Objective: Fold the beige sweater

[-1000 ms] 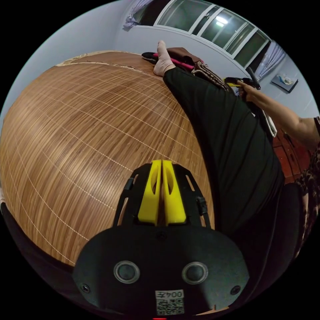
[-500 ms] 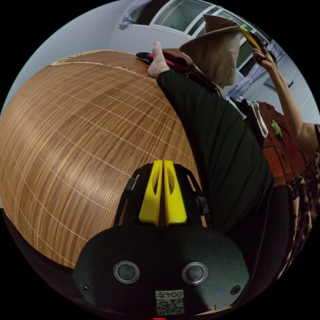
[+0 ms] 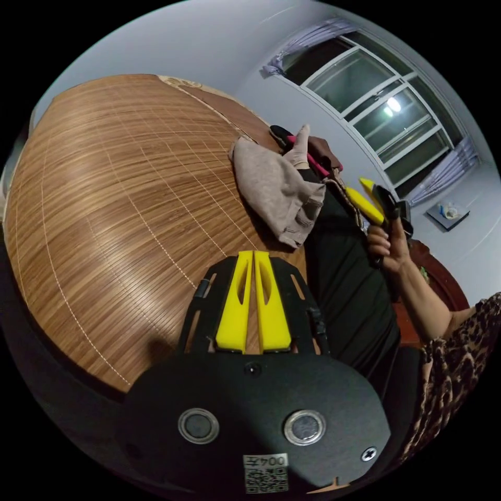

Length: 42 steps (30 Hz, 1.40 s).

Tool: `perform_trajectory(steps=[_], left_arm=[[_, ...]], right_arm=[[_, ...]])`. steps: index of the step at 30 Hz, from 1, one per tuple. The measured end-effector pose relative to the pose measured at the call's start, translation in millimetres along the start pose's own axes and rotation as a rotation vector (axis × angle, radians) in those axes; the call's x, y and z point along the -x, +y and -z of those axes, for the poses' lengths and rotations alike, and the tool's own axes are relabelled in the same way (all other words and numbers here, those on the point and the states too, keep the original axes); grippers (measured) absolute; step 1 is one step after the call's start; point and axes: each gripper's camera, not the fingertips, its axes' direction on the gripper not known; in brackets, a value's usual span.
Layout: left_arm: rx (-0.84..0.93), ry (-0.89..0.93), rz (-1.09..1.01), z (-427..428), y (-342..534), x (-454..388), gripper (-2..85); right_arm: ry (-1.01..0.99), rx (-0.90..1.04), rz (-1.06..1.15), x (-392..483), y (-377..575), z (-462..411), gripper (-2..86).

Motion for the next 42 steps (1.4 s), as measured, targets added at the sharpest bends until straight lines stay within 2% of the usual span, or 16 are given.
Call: perform_trajectory(steps=[3, 8, 10, 12, 16, 19, 22, 30, 32, 36, 39, 42], left_arm=[[0.023, -0.121, 0.011, 2.2, -53.0, -15.3, 2.1], [0.057, -0.264, 0.019, 82.1, -247.7, -39.1, 1.2], [0.043, -0.378, -0.026, 162.4, -347.1, -84.8, 0.7], [0.010, -0.476, -0.068, 229.1, -403.1, -135.1, 0.5], [-0.148, -0.593, -0.147, 363.6, -463.6, -265.3, 0.3], [-0.256, -0.645, -0.210, 409.1, -465.9, -339.1, 0.3], [-0.295, -0.690, -0.261, 408.9, -457.8, -380.0, 0.2], [-0.204, -0.739, -0.253, 353.2, -443.5, -384.9, 0.2], [-0.229, -0.678, -0.270, 347.8, -432.2, -381.5, 0.3], [-0.316, -0.376, -0.321, 314.7, -369.9, -351.4, 0.5], [-0.325, -0.197, -0.334, 251.8, -291.7, -319.5, 0.9], [-0.256, -0.115, -0.313, 161.2, -202.1, -291.6, 1.8]], right_arm=[[-0.028, -0.090, -0.009, -6.7, -5.6, 16.6, 9.7], [-0.046, -0.069, -0.048, -21.2, -20.1, 6.9, 9.5], [-0.020, -0.064, -0.037, -19.7, -27.0, 1.3, 9.4], [-0.014, -0.053, -0.033, -20.6, -32.7, -3.2, 9.2], [-0.003, -0.054, -0.048, -27.2, -45.9, -8.7, 8.5], [-0.012, -0.053, -0.056, -32.3, -55.4, -16.0, 8.4], [0.001, -0.045, -0.040, -31.6, -64.2, -26.7, 8.3], [0.132, 0.020, -0.042, -30.1, -90.6, -65.3, 9.7], [0.190, 0.075, -0.071, -32.5, -99.6, -82.3, 10.3], [0.292, 0.216, -0.168, -46.7, -123.8, -130.0, 12.1], [0.354, 0.272, -0.165, -46.8, -136.8, -163.1, 13.3], [0.371, 0.359, -0.206, -60.2, -139.2, -198.8, 14.2]])
